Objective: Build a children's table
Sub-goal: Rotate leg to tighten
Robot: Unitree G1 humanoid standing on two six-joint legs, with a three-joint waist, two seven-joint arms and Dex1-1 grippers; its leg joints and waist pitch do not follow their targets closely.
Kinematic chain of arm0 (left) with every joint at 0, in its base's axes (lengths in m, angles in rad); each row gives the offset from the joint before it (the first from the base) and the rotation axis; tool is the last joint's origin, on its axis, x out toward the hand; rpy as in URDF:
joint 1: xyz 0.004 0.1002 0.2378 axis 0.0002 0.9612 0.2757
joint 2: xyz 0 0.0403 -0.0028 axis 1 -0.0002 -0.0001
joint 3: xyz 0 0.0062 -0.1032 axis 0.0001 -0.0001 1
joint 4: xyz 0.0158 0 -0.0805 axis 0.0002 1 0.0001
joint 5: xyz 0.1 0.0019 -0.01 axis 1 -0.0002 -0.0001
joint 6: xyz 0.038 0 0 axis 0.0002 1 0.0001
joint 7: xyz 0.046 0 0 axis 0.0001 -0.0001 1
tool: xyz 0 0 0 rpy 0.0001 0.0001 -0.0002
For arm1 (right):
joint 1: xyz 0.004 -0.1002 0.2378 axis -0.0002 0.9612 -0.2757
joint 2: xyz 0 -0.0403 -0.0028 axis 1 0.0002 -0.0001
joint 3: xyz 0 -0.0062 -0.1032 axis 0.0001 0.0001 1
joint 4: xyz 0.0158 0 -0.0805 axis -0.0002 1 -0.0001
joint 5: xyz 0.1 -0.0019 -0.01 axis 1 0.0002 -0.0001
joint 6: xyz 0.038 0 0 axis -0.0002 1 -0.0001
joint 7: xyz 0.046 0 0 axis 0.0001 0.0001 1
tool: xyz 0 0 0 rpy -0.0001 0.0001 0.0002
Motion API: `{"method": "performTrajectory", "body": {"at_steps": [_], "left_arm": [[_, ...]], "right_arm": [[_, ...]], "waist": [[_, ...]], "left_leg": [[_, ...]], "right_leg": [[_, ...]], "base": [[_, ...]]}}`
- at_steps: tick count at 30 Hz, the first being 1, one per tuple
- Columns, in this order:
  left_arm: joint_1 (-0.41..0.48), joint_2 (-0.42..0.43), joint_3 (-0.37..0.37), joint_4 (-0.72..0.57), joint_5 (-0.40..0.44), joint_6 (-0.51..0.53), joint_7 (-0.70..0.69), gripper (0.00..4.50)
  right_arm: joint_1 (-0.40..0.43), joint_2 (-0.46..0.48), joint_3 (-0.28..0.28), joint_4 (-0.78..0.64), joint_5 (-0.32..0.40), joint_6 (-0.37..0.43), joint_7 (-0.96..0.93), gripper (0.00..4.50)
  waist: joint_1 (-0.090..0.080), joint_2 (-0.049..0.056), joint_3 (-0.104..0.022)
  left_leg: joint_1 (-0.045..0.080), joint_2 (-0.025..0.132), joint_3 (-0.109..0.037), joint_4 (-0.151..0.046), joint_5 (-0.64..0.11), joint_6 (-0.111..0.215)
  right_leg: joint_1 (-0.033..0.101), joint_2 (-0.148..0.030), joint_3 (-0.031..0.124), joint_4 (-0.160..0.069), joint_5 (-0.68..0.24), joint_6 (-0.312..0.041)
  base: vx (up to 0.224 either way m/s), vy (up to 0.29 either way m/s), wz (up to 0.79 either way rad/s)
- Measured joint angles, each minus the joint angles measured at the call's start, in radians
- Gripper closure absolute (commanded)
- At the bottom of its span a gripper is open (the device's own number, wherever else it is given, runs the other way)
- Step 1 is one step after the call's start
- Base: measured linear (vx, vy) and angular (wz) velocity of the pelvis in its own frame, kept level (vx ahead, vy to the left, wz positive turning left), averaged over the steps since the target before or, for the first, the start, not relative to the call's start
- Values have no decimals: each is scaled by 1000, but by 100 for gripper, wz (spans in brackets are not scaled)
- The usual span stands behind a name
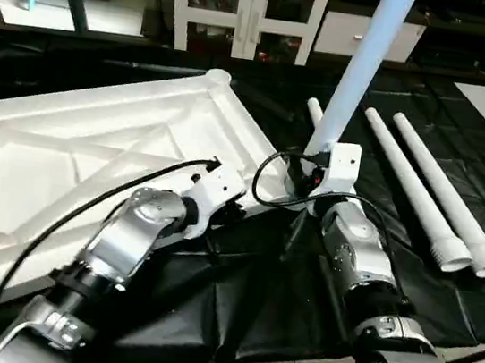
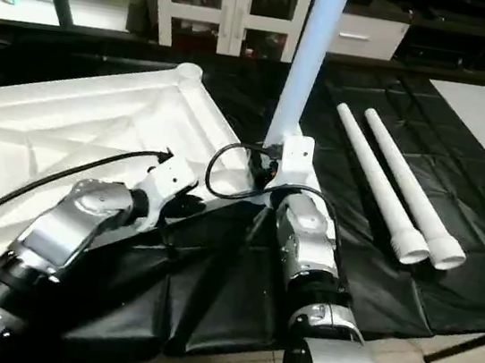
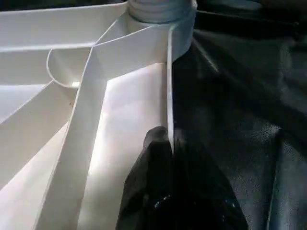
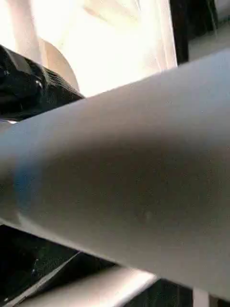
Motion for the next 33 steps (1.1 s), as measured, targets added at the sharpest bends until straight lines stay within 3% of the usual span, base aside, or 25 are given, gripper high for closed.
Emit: {"method": "performTrajectory", "body": {"at_steps": [4, 6, 10, 17, 22, 29, 33], "left_arm": [[91, 141, 24, -96, -53, -76, -124, 450], [112, 174, 37, -119, -66, -101, -165, 450], [135, 205, 45, -147, -85, -111, -198, 450], [135, 214, 51, -142, -92, -115, -202, 450], [108, 169, 44, -121, -70, -74, -147, 450], [60, 105, 27, -80, -42, -13, -80, 450], [-29, -28, 17, 11, -11, 95, 14, 450]], "right_arm": [[20, -84, 74, -40, 49, 29, 311, 167], [21, -99, 87, -43, 54, 17, 388, 142], [21, -125, 96, -45, 57, 8, 480, 142], [21, -129, 96, -43, 63, 13, 524, 204], [25, -85, 93, -41, 27, -13, 337, 240], [12, -14, 70, -30, -14, 2, 91, 250], [-25, 68, -11, 24, -30, 13, -229, 251]], "waist": [[-10, 2, 1], [-10, 3, 2], [-9, 3, 2], [-4, 4, 3], [-4, 4, 3], [-3, 2, 2], [5, 1, 0]], "left_leg": [[-5, 3, -2, -4, 0, 0], [-8, 4, 0, -5, 2, 2], [-10, 4, 4, -4, 3, 7], [-9, 5, 5, -4, 3, 6], [-7, 5, 6, -1, 3, 3], [-5, 5, 5, 0, 1, -1], [3, 5, 5, 0, 2, -3]], "right_leg": [[-3, 3, -3, 1, 2, -3], [-9, 3, -4, 1, 2, -3], [-16, 3, -1, 2, 1, -4], [-17, 3, 0, 5, 1, -4], [-16, 3, 1, 7, 2, -6], [-14, 3, 1, 8, 3, -8], [-4, 3, 1, 8, 3, -7]], "base": [[0, 0, 0], [0, 0, 0], [15, -2, 0], [0, 0, 0], [0, 0, 0], [0, 0, 0], [0, 0, 0]]}}
